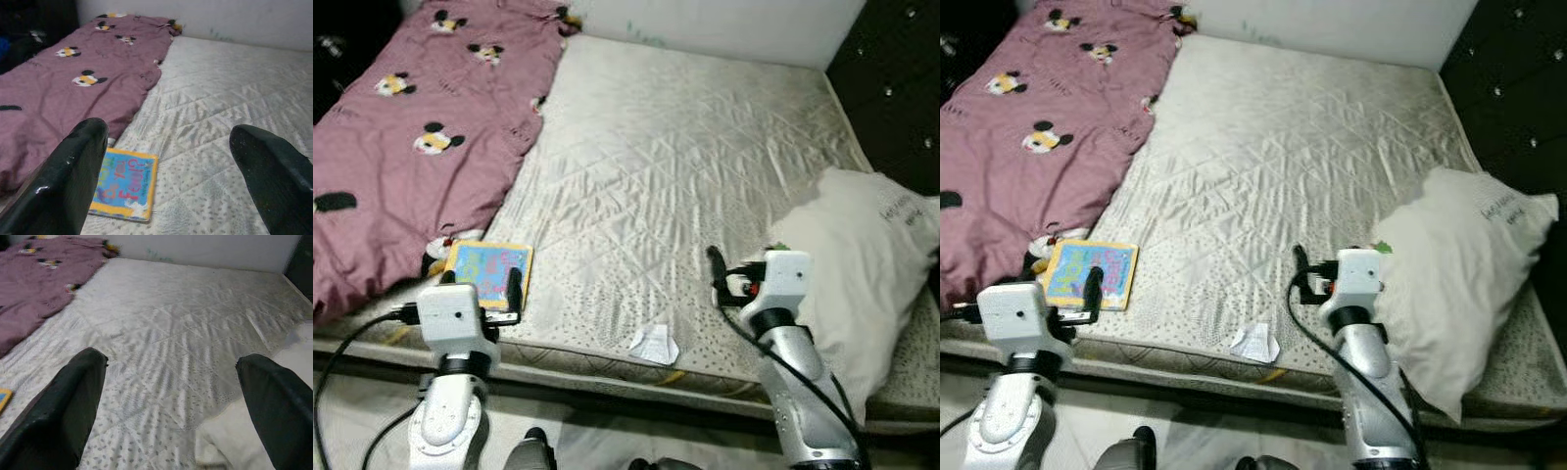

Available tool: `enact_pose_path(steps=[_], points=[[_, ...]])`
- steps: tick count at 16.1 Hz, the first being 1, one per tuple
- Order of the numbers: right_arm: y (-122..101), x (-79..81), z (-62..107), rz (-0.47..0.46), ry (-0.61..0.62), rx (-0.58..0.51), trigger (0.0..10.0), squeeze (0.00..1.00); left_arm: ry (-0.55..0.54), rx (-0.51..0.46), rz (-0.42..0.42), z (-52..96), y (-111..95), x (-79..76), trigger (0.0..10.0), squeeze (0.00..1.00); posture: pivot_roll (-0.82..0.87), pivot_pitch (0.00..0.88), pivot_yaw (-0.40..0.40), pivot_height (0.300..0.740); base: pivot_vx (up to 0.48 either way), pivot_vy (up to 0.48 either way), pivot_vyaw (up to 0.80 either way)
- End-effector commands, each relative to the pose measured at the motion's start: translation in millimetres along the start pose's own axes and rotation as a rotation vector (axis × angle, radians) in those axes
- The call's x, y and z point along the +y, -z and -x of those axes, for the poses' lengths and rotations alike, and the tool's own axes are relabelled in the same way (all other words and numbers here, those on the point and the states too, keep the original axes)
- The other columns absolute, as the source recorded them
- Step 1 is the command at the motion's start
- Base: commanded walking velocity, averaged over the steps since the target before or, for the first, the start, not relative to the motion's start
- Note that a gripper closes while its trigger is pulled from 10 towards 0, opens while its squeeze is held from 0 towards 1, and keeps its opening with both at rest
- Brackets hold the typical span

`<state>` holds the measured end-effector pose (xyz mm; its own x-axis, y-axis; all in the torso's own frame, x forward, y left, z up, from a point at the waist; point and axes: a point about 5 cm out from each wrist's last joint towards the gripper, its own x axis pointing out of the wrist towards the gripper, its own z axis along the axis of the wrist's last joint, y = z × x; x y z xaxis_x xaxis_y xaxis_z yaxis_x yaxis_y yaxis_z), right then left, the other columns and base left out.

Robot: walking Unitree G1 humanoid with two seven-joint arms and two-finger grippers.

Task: Clean up the room

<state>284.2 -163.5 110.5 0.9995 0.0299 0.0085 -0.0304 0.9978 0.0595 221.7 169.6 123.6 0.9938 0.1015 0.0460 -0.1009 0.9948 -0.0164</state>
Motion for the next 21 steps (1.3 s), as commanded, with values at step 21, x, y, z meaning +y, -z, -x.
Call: enact_pose_path(steps=[21], points=[[49,-10.4,2.8,-0.005,0.089,0.095,10.0,0.00,0.011,0.044,-0.055,-15.6,45,14.6,10.0,0.00,0.01,0.000,-0.040,0.740,0.000,0.000,-0.08]])
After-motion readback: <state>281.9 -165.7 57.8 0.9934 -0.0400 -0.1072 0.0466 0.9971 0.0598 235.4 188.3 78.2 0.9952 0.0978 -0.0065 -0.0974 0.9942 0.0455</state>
